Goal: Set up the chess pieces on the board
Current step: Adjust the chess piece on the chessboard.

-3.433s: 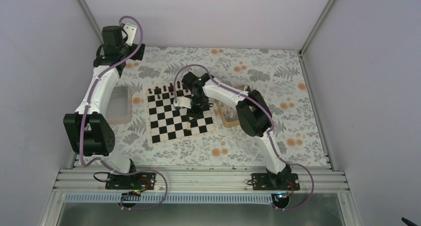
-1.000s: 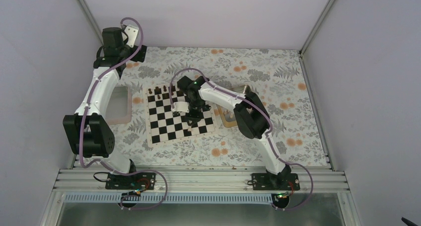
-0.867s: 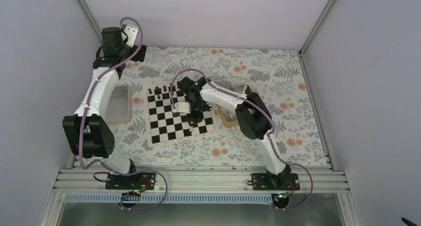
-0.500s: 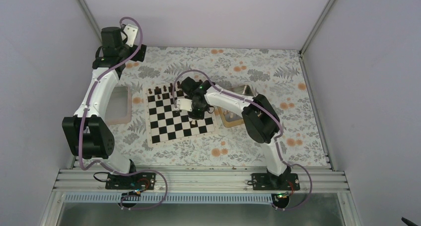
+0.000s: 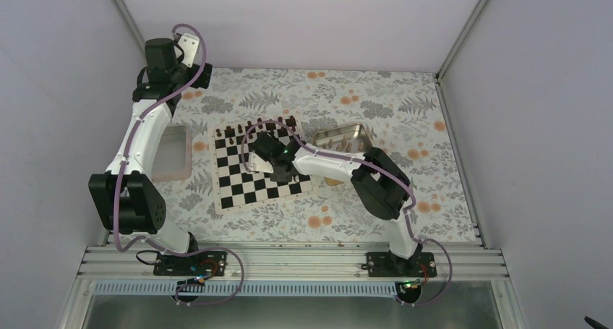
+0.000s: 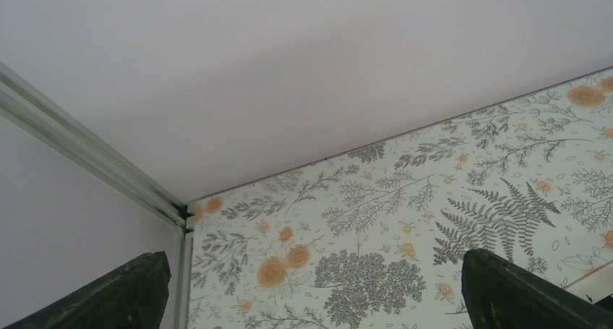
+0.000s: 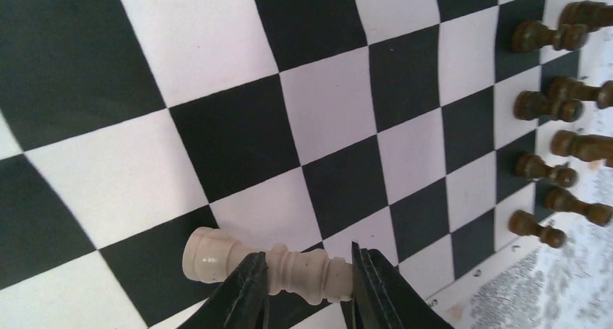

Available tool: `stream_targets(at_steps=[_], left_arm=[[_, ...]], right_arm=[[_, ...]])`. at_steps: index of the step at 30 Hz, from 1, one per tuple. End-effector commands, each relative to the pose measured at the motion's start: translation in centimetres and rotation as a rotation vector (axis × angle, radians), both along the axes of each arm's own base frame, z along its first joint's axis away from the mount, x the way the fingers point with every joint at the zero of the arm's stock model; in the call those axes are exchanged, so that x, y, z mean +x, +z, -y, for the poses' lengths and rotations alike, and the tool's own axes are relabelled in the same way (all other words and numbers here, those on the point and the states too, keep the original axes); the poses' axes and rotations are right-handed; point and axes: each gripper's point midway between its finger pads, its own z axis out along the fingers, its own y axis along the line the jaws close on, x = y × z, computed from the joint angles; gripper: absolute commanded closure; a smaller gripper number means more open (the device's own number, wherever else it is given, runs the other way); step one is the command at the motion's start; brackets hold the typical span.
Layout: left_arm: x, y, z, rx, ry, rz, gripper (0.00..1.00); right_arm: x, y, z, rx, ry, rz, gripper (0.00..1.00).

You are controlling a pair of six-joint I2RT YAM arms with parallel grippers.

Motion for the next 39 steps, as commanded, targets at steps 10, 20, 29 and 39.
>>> stream_targets(at_steps=[10, 20, 29, 39], left_arm=[[-1.1, 2.5, 0.5, -0.017, -0.028, 0.058, 0.0], [-1.6, 3.0, 1.0, -0.026, -0.051, 0.07, 0.0], [-1.9, 3.3, 1.4, -0.031, -0.074, 0.077, 0.0], [-2.2, 3.7, 1.8, -0.042, -0.1, 0.082, 0.0]], right_arm=[[1.1, 2.1, -0.1, -0.019, -0.053, 0.28, 0.85], [-1.0, 1.7, -0.3, -0.05, -0.015, 0.308, 0.83], [-3.2, 0.7, -0.3, -0.076, 0.023, 0.287, 0.74], [-4.3, 0.7, 0.1, -0.082, 0.042, 0.286, 0.54]])
